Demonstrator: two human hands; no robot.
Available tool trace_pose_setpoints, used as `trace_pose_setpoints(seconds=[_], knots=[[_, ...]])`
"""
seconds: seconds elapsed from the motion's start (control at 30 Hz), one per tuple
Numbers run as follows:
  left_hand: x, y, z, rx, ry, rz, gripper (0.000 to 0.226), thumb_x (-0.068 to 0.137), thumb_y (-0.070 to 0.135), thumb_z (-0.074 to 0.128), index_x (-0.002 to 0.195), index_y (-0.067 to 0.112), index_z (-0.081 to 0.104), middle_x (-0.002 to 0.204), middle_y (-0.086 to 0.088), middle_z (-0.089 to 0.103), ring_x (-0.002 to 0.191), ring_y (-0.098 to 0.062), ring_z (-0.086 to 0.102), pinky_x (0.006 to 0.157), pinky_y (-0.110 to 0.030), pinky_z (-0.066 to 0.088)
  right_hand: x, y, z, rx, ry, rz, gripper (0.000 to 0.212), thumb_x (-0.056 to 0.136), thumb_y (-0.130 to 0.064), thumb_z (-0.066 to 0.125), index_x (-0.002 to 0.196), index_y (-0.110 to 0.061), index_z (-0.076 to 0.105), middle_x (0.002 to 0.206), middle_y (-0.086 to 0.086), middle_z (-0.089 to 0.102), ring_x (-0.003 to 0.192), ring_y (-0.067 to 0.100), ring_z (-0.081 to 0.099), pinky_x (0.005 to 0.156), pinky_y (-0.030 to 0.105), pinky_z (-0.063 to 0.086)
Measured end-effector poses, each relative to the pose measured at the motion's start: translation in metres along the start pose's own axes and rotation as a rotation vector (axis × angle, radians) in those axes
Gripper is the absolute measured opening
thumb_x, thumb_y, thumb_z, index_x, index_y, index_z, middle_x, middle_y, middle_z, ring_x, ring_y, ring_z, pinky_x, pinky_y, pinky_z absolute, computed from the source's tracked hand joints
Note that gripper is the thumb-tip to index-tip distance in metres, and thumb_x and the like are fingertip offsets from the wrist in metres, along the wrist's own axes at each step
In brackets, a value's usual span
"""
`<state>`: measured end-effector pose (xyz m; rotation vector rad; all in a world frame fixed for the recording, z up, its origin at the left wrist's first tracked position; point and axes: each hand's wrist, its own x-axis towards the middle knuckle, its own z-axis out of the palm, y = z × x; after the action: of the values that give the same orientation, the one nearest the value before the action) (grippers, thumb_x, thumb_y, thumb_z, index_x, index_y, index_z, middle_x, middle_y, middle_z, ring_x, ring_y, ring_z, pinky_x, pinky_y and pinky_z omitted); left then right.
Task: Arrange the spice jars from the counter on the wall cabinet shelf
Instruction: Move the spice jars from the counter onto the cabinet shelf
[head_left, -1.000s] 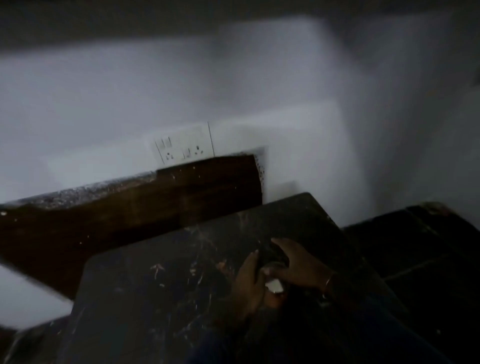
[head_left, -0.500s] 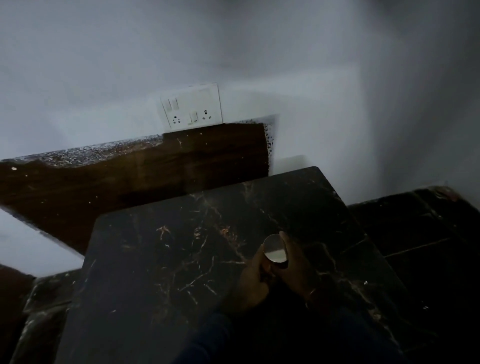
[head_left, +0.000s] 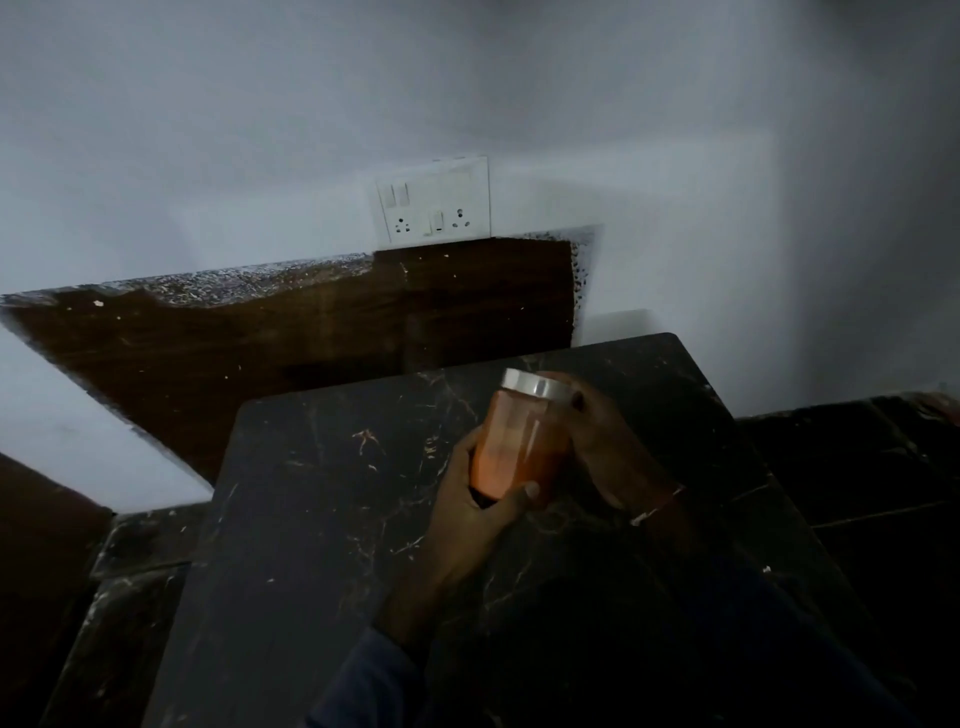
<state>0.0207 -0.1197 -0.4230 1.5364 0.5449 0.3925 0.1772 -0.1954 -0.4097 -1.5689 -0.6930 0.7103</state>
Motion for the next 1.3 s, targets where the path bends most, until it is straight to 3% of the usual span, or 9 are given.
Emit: trace_pose_setpoints(seconds=[0.2,0.33,0.43,0.57,0.7,0.87,0.93,1.07,1.3], knots=[[-0.015,0.029,-0.004,-0.084,0.115,0.072,0.078,0.049,0.054,0.073,0.118,0.046,0.036,0.124,0.016,0.044,0.107,-0.009,0.055,0.071,-0.021,0.055,-0.015,-0.033,0.019,0.201,-0.125,-0.002,0.067,0.075,-0.045,0.062,0.136,-0.037,0.037,0.135,0.001,0.047,0.115,0.022,0.057,0.079,0.032,0.052],[-0.019,0.038,-0.011,-0.842,-0.094,-0.107,0.104,0.041,0.045,0.089,0.132,0.024,0.042,0.128,-0.017,0.056,0.101,-0.032,0.066,0.068,-0.034,0.059,-0.019,-0.042,0.023,0.582,-0.278,0.022,0.08,0.057,-0.062,0.079,0.128,-0.039,0.054,0.132,0.009,0.057,0.111,0.03,0.064,0.078,0.042,0.058],[-0.023,0.043,-0.014,-1.086,-0.308,-0.172,0.095,0.053,0.045,0.085,0.134,0.021,0.042,0.122,-0.027,0.059,0.089,-0.035,0.067,0.06,-0.029,0.059,-0.019,-0.047,0.029,0.598,-0.306,0.028,0.081,0.051,-0.058,0.083,0.124,-0.037,0.055,0.13,0.011,0.056,0.104,0.027,0.067,0.073,0.039,0.058],[-0.019,0.035,-0.023,-0.964,-0.265,-0.23,0.086,0.064,0.053,0.075,0.136,0.021,0.04,0.122,-0.026,0.06,0.09,-0.038,0.068,0.063,-0.037,0.059,-0.02,-0.053,0.033,0.539,-0.273,0.032,0.066,0.069,-0.045,0.077,0.127,-0.037,0.048,0.131,0.006,0.053,0.105,0.023,0.067,0.075,0.039,0.058],[-0.016,0.04,-0.033,-0.398,0.042,-0.045,0.05,0.078,0.048,0.044,0.125,0.029,0.046,0.123,-0.003,0.058,0.101,-0.015,0.068,0.074,-0.034,0.057,-0.022,-0.058,0.035,0.23,-0.11,-0.006,0.056,0.081,-0.035,0.069,0.129,-0.043,0.041,0.129,-0.002,0.053,0.105,0.021,0.064,0.083,0.045,0.058],[-0.017,0.049,-0.025,-0.028,0.071,0.078,0.082,0.066,0.059,0.064,0.137,0.038,0.03,0.133,0.01,0.045,0.11,-0.01,0.057,0.073,-0.025,0.058,-0.028,-0.061,0.053,-0.044,0.044,0.058,0.072,0.079,-0.043,0.07,0.139,-0.041,0.03,0.127,-0.01,0.04,0.105,0.013,0.049,0.079,0.036,0.051],[-0.019,0.048,-0.028,-0.142,0.069,0.075,0.091,0.058,0.059,0.068,0.138,0.035,0.033,0.134,0.004,0.048,0.112,-0.017,0.058,0.077,-0.032,0.059,-0.031,-0.064,0.057,0.015,0.01,0.044,0.057,0.082,-0.048,0.065,0.132,-0.039,0.037,0.131,-0.005,0.044,0.1,0.01,0.052,0.072,0.031,0.049],[-0.021,0.051,-0.038,-0.512,-0.061,-0.05,0.093,0.036,0.064,0.082,0.12,0.037,0.05,0.124,-0.007,0.059,0.108,-0.027,0.063,0.079,-0.041,0.056,-0.035,-0.062,0.059,0.32,-0.097,0.163,0.052,0.07,-0.062,0.06,0.118,-0.045,0.048,0.136,0.006,0.048,0.116,0.03,0.056,0.089,0.057,0.051],[-0.02,0.052,-0.039,-0.591,-0.077,-0.092,0.102,0.032,0.065,0.082,0.123,0.038,0.043,0.129,-0.011,0.053,0.111,-0.031,0.059,0.072,-0.04,0.055,-0.04,-0.064,0.069,0.477,-0.088,0.131,0.042,0.073,-0.051,0.053,0.114,-0.042,0.049,0.126,0.006,0.055,0.106,0.026,0.062,0.064,0.035,0.059]])
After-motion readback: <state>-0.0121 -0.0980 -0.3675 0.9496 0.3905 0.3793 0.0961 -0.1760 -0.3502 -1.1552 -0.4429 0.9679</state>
